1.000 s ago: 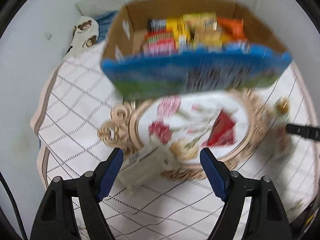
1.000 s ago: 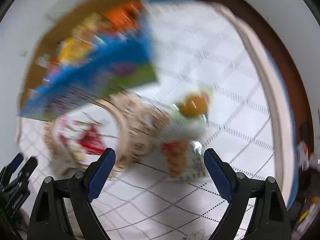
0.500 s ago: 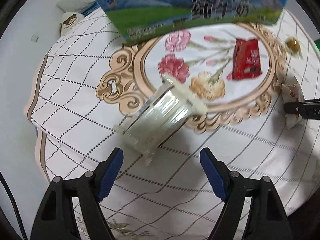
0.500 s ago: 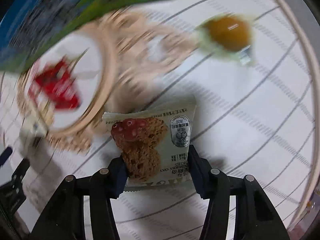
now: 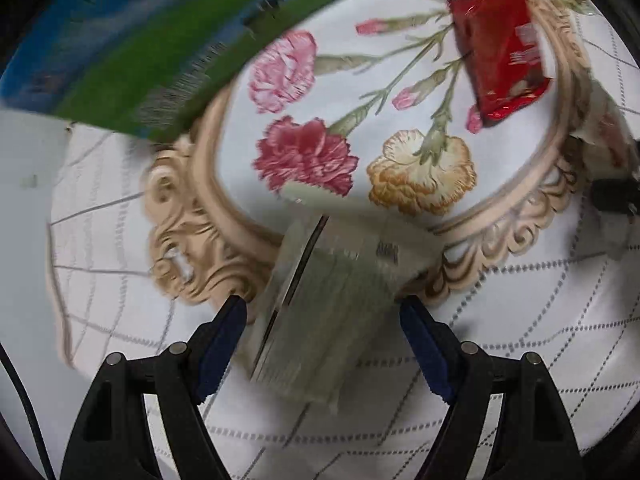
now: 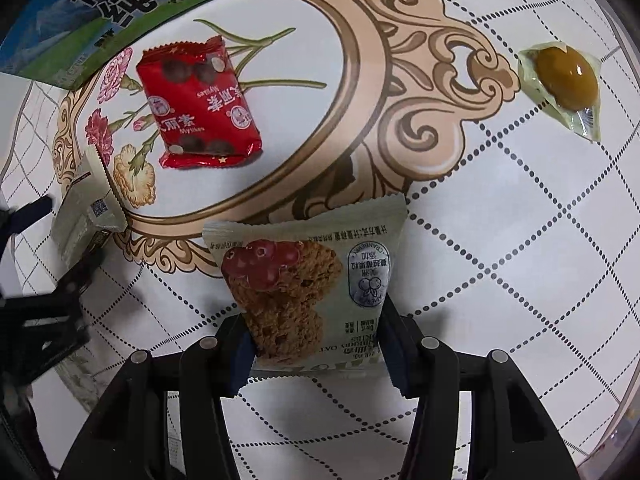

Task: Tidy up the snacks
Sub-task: 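Grasp the white wafer bar with left tool while right tool grasps oat cookie bag, then carry both packets into the box and open both tools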

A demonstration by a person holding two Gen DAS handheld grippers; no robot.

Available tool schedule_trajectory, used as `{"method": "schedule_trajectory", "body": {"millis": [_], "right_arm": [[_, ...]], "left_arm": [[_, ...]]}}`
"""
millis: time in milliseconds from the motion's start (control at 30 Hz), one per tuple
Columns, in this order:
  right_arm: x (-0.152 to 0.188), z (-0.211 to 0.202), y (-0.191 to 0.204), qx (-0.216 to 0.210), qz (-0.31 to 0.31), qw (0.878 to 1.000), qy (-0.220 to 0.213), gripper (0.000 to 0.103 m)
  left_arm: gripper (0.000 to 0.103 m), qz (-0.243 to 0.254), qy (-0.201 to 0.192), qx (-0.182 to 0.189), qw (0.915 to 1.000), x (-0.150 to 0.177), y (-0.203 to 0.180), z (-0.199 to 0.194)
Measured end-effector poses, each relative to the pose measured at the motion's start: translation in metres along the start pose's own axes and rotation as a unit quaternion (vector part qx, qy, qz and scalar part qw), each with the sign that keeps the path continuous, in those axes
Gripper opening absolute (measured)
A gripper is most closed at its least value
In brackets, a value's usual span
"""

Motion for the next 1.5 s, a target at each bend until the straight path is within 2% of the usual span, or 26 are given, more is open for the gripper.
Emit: {"method": "schedule_trajectory", "body": {"millis": [100,167,200,233,300,400,467,500,633,800,900,1067,1133,1200,1300,1367,1500], "right_arm": [[-0.003,0.001,-0.001,0.002,-0.003,1.000,0.001,0.056],[-0.003,-0.002,-0.003,0.005,-0.005,1.000,0.000,0.056],[-0.016,0.003,0.005,0.007,-0.006,1.000,-0.001,0.056],[-0.016,0.001,0.004,0.009,-0.006,1.000,-0.002,0.055],[-0.014,-0.002,-0.002,0.012,-0.003,1.000,-0.003,0.055],[-0.011,-0.002,-0.015,0.009,0.004,1.000,0.002,0.055],[-0.009,-0.002,-0.024,0.002,0.010,1.000,0.005,0.055],[-0.009,-0.002,-0.027,0.000,0.012,1.000,0.010,0.055],[-0.013,0.000,-0.042,-0.013,0.016,1.000,0.017,0.057],[-0.024,0.001,-0.041,-0.008,0.015,1.000,0.022,0.062],[-0.025,0.004,-0.041,-0.001,0.013,1.000,0.023,0.063],[-0.021,0.004,-0.037,0.001,0.021,1.000,0.019,0.063],[-0.014,0.008,-0.018,0.003,0.024,1.000,0.015,0.061],[-0.012,0.008,-0.015,0.014,0.018,1.000,0.009,0.055],[-0.008,0.003,-0.012,0.014,0.010,1.000,-0.002,0.054],[-0.004,-0.003,-0.010,0.003,0.010,1.000,-0.006,0.053],[-0.004,-0.035,0.003,-0.026,0.001,0.999,-0.029,0.053]], "left_arm": [[0.070,-0.064,0.019,0.055,0.9962,-0.005,0.005,0.003],[0.062,-0.127,0.041,0.091,0.9868,-0.002,0.011,0.001],[0.061,-0.187,0.074,0.114,0.9728,0.005,0.016,0.003],[0.060,-0.220,0.092,0.134,0.9619,0.010,0.018,0.004],[0.058,-0.300,0.131,0.191,0.9257,0.024,0.018,0.008],[0.058,-0.380,0.150,0.231,0.8831,0.042,0.015,0.016],[0.058,-0.386,0.157,0.245,0.8752,0.046,0.009,0.020],[0.059,-0.381,0.161,0.247,0.8764,0.047,0.005,0.024],[0.060,-0.352,0.153,0.225,0.8954,0.045,-0.002,0.032],[0.060,-0.348,0.143,0.202,0.9044,0.047,-0.016,0.027],[0.060,-0.340,0.137,0.188,0.9112,0.034,-0.033,0.005],[0.058,-0.312,0.089,0.149,0.9340,0.013,-0.040,-0.014],[0.058,-0.311,0.083,0.153,0.9343,0.010,-0.044,-0.019],[0.058,-0.309,0.077,0.151,0.9357,0.006,-0.048,-0.026],[0.057,-0.300,0.063,0.154,0.9394,0.000,-0.047,-0.047],[0.054,-0.289,0.049,0.161,0.9425,-0.012,-0.047,-0.066],[0.053,-0.271,0.016,0.184,0.9448,-0.032,-0.052,-0.111]]}}
Point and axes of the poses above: each gripper's, at about its wrist camera, not at the fingertips, and z roughly the way its jaws point, y to its left, x to its underside, the point moved 6 cm from there along z, roughly the way its jaws point, and after that the axes turned 14 degrees about -z, right-handed, at the moved point
